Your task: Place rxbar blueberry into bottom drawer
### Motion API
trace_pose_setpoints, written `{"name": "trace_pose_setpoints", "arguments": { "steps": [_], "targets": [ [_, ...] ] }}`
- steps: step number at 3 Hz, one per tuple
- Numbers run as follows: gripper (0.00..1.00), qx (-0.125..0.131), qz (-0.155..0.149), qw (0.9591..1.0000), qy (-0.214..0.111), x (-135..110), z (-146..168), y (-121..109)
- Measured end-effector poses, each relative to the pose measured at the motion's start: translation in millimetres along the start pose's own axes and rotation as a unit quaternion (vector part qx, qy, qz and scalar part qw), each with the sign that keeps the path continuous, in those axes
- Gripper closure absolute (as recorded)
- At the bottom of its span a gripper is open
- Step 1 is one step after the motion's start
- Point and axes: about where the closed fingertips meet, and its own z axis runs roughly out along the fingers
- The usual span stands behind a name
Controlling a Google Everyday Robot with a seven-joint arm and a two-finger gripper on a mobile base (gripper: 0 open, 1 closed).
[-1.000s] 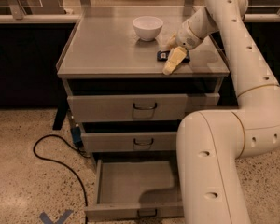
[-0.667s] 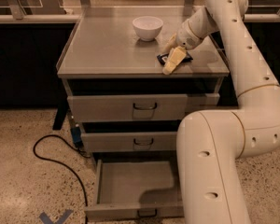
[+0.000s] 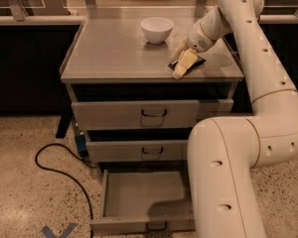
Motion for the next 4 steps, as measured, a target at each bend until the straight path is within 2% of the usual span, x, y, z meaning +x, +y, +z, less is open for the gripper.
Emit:
{"name": "trace_pose_setpoints", "arguments": {
  "steps": [3,4],
  "targets": [
    [1.0,0.012,-0.015,0.9998,-0.01,-9.4,-8.2,-2.9],
    [1.0,0.054,-0.059,0.9965,0.023,-52.2,-17.9,-16.5]
  ]
}}
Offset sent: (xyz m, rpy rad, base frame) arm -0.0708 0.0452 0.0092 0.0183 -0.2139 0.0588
